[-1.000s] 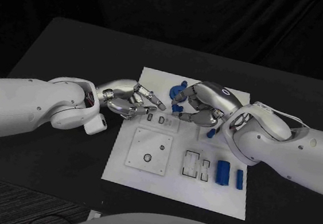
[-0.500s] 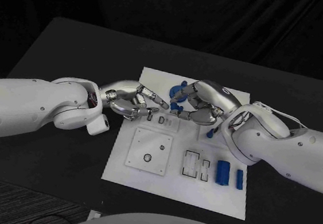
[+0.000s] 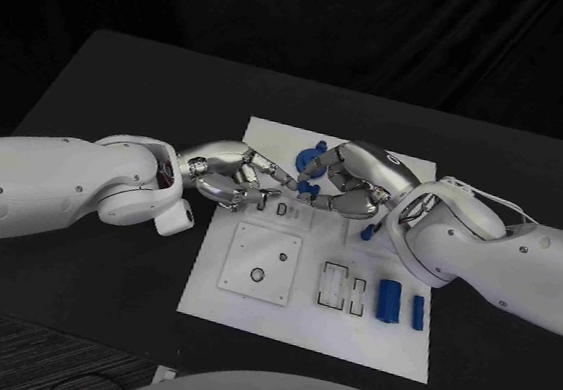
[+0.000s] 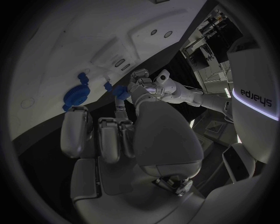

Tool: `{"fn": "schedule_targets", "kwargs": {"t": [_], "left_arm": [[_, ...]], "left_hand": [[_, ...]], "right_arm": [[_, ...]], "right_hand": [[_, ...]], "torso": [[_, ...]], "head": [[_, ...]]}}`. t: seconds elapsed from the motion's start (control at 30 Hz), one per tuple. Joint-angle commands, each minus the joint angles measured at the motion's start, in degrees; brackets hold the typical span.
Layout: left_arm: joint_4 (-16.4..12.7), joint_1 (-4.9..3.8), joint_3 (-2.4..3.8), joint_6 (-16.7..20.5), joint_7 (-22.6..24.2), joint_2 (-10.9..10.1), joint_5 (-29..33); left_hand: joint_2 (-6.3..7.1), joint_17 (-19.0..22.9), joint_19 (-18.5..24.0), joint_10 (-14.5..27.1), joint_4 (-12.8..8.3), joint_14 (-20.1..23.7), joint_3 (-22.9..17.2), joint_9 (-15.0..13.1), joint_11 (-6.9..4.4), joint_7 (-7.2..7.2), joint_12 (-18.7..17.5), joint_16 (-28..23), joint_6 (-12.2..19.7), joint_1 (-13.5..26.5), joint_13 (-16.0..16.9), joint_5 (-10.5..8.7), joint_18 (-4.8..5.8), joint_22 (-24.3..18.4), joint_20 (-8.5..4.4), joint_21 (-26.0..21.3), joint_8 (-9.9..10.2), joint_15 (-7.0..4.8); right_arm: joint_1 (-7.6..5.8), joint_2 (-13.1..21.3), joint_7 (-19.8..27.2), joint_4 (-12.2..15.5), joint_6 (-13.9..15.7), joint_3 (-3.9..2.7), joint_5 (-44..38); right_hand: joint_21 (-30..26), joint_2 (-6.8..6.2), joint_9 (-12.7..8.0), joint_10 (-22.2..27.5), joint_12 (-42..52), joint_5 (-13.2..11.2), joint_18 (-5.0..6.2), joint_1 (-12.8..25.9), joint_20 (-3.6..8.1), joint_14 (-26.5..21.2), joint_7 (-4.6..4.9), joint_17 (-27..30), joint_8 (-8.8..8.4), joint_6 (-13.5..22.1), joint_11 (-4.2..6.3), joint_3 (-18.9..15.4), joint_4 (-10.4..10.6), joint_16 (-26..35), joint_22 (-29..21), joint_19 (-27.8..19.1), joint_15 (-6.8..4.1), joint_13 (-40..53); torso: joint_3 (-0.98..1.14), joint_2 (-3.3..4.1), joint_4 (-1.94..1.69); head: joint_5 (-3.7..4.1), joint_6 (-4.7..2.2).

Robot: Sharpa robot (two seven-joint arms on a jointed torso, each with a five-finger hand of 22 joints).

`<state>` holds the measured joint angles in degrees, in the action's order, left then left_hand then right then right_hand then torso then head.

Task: Assemble the parts on the task board

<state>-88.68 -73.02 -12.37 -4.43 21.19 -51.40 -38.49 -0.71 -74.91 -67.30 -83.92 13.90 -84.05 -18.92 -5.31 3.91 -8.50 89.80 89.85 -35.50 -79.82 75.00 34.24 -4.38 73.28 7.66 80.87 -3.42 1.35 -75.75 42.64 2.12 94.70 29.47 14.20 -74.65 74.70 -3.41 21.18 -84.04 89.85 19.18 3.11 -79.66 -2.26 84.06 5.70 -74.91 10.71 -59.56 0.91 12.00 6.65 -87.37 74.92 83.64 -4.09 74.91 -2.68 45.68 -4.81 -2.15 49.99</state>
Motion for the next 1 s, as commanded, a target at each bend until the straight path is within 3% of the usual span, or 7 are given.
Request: {"fn": "schedule_targets", "kwargs": {"t": [0.03,1.0], "left_arm": [[-0.2,0.1,0.03,-1.0,1.0,0.1,0.1],[-0.3,0.1,0.03,-0.9,1.6,0.4,0.1]], "left_hand": [[0.06,-15.1,-0.2,-6.1,-0.1,-5.9,-0.2,0.0,0.16,0.03,0.2,0.2,-0.5,0.0,15.0,0.35,-0.62,0.0,0.3,-0.3,0.1,0.48],[0.01,-15.1,0.0,-6.1,-0.1,-5.9,-0.2,-0.1,0.21,-0.11,0.2,0.2,-1.3,0.1,15.0,0.33,-0.69,0.0,0.36,-0.5,-0.2,0.47]], "right_arm": [[0.13,-0.1,-0.9,-0.2,-1.1,-0.03,-1.0],[0.22,-0.5,-1.9,-0.5,-2.6,-0.03,-1.3]], "right_hand": [[-0.3,0.01,2.5,-5.9,0.0,-0.2,0.24,0.3,0.21,4.9,-2.21,-11.3,0.6,-1.7,-0.06,0.0,0.3,0.3,10.7,-0.2,-0.25,14.9],[-0.6,0.06,2.5,-5.8,-0.1,-0.4,0.28,0.3,0.18,4.9,-2.11,-11.3,0.45,-1.5,-0.14,0.1,0.3,0.3,10.6,-0.3,-0.19,14.9]], "torso": [[0.01,0.01,-0.07],[0.0,0.04,-0.01]], "head": [[0.1,0.01],[0.25,0.01]]}}
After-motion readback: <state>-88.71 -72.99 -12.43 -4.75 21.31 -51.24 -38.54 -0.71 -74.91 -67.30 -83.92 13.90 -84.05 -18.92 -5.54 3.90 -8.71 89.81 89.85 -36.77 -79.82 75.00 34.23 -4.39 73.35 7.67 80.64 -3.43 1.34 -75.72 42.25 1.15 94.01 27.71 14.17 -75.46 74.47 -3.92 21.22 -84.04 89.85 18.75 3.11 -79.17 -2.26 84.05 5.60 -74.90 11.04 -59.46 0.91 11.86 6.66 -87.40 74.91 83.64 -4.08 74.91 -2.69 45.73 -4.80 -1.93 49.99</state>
